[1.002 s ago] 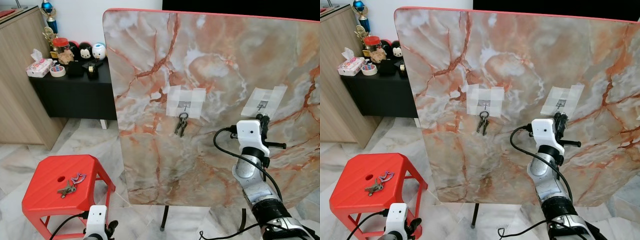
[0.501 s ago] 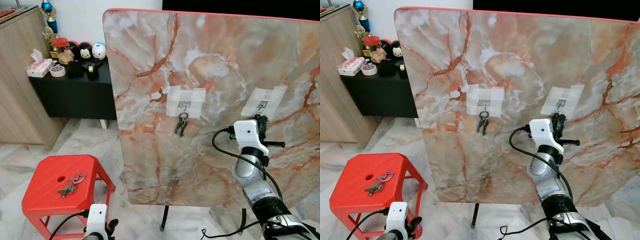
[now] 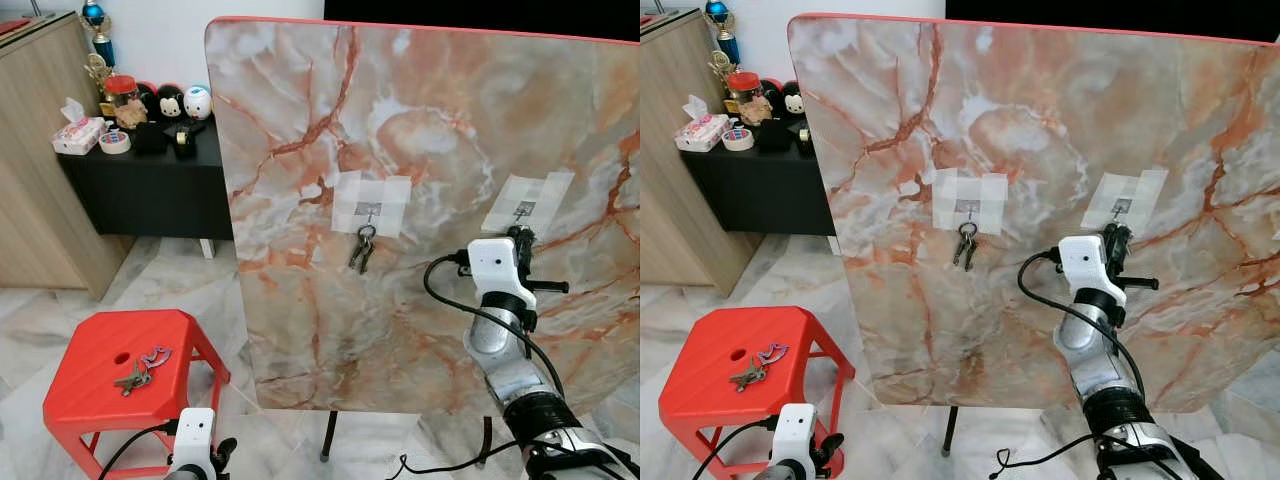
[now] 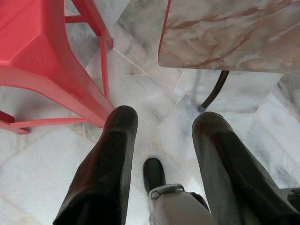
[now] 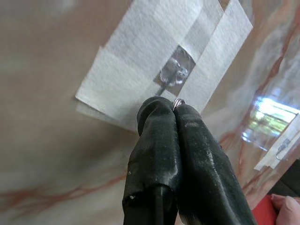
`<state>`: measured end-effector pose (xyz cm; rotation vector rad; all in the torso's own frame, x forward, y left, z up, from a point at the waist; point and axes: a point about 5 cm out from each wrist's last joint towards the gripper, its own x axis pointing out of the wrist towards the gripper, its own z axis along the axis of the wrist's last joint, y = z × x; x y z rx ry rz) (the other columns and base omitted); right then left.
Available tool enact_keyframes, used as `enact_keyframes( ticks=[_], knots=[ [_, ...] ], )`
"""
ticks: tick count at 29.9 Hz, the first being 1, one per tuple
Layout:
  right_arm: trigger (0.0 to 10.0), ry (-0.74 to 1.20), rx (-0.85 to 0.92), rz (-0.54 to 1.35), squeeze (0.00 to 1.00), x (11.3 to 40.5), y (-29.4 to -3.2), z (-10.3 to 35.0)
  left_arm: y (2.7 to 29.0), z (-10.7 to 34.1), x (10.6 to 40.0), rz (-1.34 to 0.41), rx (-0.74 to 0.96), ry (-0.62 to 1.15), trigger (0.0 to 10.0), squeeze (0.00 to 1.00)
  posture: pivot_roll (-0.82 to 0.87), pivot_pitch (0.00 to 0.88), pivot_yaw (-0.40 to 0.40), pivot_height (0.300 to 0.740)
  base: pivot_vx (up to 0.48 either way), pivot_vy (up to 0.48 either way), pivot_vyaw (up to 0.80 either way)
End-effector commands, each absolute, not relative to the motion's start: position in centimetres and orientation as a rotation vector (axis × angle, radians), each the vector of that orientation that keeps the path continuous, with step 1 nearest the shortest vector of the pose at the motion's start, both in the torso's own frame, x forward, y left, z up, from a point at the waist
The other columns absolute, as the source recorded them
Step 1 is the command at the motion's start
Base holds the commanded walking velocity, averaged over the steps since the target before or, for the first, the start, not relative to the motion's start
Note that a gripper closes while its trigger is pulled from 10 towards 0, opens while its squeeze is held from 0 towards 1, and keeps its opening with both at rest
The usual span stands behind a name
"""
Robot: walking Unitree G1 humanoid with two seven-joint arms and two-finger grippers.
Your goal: Hang keys on a hook
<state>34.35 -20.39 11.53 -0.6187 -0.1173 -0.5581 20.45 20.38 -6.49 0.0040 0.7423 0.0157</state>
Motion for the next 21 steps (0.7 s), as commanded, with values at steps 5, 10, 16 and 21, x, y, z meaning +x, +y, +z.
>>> enact_keyframes(
  ticks=[5, 10, 16, 21],
  knots=[
    [10.0, -0.129, -0.606, -0.547, 0.00, 34.74, -20.12, 12.02, 20.21, -6.51, 20.50, 0.017, 0.004, 0.743, 10.0, 0.00, 0.08, 0.000, -0.075, 0.740, 0.000, 0.000, 0.00],
    [10.0, -0.127, -0.610, -0.538, 0.00, 34.78, -20.08, 12.01, 20.23, -6.51, 20.49, 0.018, 0.003, 0.743, 10.0, 0.00, 0.08, 0.000, -0.075, 0.740, 0.000, 0.000, 0.00],
    [10.0, -0.110, -0.618, -0.532, 0.00, 34.81, -20.11, 11.82, 20.16, -6.54, 20.47, 0.015, 0.002, 0.745, 10.0, 0.00, 0.08, 0.000, -0.075, 0.740, 0.000, 0.000, 0.00],
    [10.0, -0.100, -0.623, -0.531, 0.00, 34.79, -20.17, 11.66, 20.12, -6.56, 20.44, 0.013, 0.002, 0.745, 10.0, 0.00, 0.08, 0.000, -0.075, 0.740, 0.000, 0.000, 0.00]
  ],
)
